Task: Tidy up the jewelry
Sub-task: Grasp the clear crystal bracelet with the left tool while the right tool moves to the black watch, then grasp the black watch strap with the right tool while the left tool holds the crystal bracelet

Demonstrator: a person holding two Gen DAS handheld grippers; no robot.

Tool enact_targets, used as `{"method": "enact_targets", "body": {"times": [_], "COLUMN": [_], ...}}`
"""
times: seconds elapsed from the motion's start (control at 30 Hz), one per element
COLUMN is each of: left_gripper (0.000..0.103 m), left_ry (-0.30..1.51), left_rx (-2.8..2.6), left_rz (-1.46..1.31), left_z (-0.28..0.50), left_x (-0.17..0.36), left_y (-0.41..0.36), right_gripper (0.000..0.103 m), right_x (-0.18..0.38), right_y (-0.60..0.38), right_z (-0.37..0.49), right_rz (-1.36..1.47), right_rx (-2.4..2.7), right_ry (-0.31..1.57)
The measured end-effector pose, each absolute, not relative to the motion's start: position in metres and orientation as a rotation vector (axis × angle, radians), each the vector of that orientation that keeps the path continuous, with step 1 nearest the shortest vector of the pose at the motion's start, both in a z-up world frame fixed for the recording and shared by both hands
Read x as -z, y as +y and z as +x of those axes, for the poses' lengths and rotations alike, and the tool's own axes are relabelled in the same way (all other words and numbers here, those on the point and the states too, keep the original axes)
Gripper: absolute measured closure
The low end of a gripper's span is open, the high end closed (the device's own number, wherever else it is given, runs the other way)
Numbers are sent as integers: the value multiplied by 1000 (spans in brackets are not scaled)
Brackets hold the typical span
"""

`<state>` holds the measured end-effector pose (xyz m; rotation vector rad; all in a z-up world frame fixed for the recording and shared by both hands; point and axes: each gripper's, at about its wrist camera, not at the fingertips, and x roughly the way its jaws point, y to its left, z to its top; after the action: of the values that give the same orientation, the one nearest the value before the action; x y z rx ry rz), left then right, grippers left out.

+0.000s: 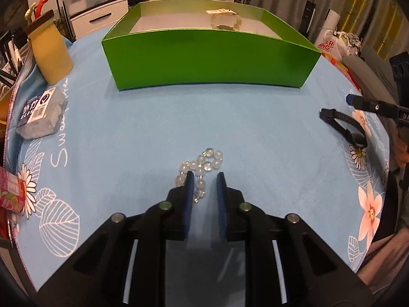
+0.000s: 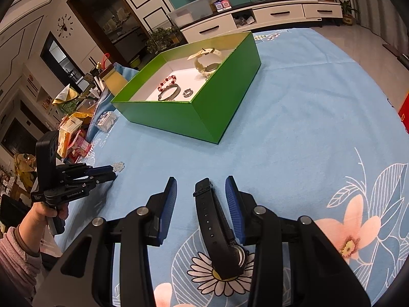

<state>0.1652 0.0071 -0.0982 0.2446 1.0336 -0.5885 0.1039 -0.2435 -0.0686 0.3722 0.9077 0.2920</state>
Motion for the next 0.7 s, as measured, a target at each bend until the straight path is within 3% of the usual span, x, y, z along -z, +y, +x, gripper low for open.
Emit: {"method": "enact_targets", "body": {"times": [0.1, 0.2, 0.37, 0.7], "left_gripper": [86, 96, 96, 96], "left_ry": [1028, 1028, 1017, 883], "left_rx": [577, 557, 538, 620], "left_rz": [273, 246, 104, -289], "left_z": [161, 161, 158, 159], "left_x": [97, 97, 94, 38], "left_y": [6, 6, 14, 49], "right_gripper": [63, 63, 63, 63], "right_x": [66, 66, 65, 65], "right_y": [-244, -246, -244, -249], "right_z": [102, 103, 100, 97], "right_rz": [367, 380, 375, 383], "right_rx": [-288, -283, -288, -287], "right_ry": [904, 901, 900, 896]}}
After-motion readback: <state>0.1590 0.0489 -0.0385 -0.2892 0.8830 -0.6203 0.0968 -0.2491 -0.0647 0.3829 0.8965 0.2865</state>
